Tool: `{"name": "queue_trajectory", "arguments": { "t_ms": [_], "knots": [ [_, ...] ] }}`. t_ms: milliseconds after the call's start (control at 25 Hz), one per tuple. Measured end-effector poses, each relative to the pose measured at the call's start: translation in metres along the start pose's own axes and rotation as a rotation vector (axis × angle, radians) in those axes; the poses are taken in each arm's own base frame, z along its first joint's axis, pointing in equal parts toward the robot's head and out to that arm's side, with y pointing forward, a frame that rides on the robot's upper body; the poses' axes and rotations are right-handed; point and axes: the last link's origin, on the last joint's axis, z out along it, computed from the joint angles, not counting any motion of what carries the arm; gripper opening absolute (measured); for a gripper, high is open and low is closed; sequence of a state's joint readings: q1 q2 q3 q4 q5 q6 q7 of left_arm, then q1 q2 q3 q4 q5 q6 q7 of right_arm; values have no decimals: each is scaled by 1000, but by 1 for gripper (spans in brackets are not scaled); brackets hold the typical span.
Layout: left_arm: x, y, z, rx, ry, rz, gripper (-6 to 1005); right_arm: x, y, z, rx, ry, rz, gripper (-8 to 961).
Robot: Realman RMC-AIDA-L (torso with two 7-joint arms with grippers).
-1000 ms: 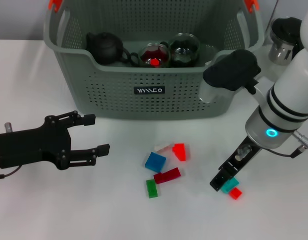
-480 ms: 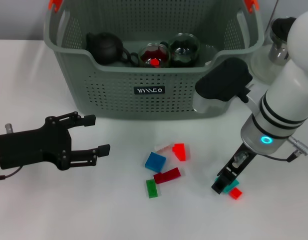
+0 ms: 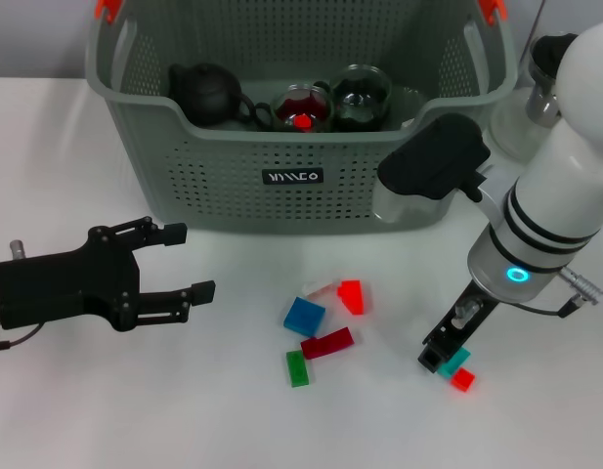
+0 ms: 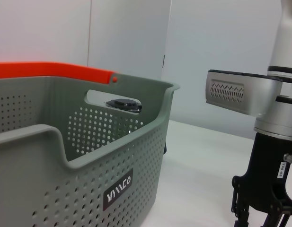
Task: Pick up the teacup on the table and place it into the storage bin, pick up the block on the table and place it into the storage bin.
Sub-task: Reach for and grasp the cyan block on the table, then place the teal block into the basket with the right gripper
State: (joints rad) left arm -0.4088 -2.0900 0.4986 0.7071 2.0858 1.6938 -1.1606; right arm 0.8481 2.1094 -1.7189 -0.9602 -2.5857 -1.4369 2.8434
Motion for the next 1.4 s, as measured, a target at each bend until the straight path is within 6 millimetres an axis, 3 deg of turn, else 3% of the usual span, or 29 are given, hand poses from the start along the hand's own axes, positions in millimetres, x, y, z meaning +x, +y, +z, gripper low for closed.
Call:
{"name": "queue_trajectory", "arguments": {
  "t_ms": [240, 520, 680, 880, 1040, 1200, 1400],
  "knots": [
    [1, -1, 0, 1, -1, 1, 836, -3, 2, -2, 12, -7, -11, 447],
    [1, -2, -1, 5, -1, 0, 836, -14, 3, -21, 20, -77, -40, 429],
    [0, -2, -4, 15, 2, 1, 836, -25, 3, -59, -25, -184, -54, 427],
    [1, -3, -5, 19, 4, 2, 836, -49, 4, -139, -107, -452, -101, 428],
    [2, -3, -4, 16, 7, 8, 836, -75, -10, -194, -83, -673, -105, 428],
    [4, -4, -4, 11, 9, 10, 835, -107, -30, -209, -32, -821, -72, 428],
    [5, -4, -3, 9, 10, 6, 835, -129, -45, -196, 16, -837, -38, 429]
  ]
}}
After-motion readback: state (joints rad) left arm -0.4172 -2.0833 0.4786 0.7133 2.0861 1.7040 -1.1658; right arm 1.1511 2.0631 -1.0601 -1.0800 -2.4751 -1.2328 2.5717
